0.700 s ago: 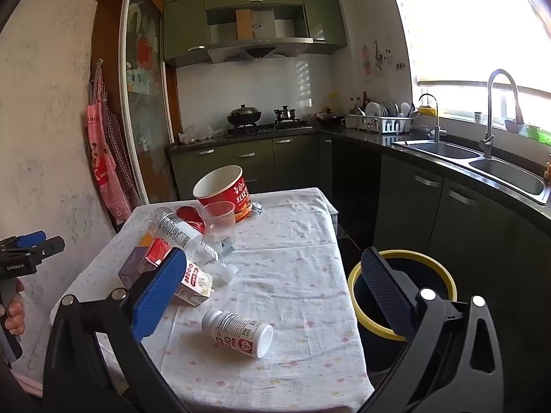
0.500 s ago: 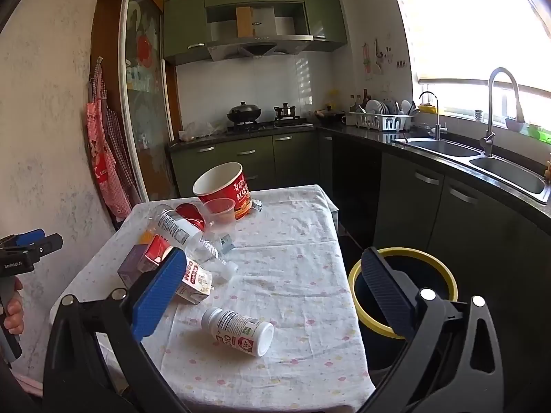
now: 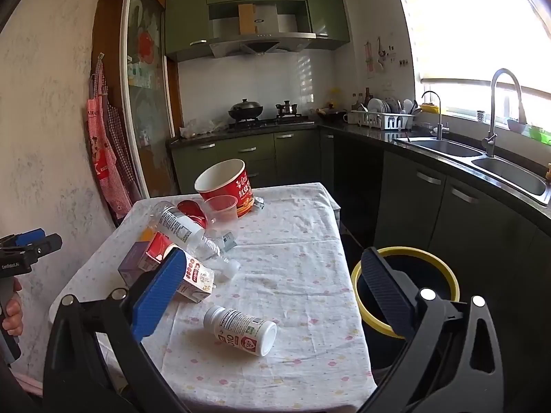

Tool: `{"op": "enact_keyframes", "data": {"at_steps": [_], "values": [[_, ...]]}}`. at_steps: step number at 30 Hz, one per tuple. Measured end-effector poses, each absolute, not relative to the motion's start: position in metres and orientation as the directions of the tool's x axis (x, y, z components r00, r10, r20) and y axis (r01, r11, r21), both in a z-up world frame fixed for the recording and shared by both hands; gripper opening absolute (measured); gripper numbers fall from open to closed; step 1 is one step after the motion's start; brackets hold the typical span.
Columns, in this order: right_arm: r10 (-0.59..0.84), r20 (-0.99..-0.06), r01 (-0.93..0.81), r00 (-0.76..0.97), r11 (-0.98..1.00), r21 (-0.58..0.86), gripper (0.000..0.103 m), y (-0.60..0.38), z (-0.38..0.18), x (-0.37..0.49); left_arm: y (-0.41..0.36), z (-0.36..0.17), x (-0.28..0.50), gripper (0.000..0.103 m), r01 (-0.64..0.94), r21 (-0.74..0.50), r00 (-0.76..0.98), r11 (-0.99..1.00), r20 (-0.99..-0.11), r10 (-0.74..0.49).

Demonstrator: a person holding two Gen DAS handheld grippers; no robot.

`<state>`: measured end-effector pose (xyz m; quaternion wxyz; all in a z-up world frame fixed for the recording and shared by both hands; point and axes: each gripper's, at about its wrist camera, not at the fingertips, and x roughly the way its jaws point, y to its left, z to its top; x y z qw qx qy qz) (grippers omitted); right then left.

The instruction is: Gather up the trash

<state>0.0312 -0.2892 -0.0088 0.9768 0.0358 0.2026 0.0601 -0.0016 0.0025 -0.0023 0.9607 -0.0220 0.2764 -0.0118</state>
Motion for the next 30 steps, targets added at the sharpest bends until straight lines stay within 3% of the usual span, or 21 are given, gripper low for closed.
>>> {"op": "enact_keyframes", "data": {"at_steps": [30], "values": [[0.126, -0.401, -0.092, 0.908, 0.990, 0.102, 0.097, -0.2932, -0.0115, 0.0343, -0.0004, -0.0111, 0.0029, 0.099, 0.036, -0.049, 0.832, 0.998, -0.552, -0.057]]}}
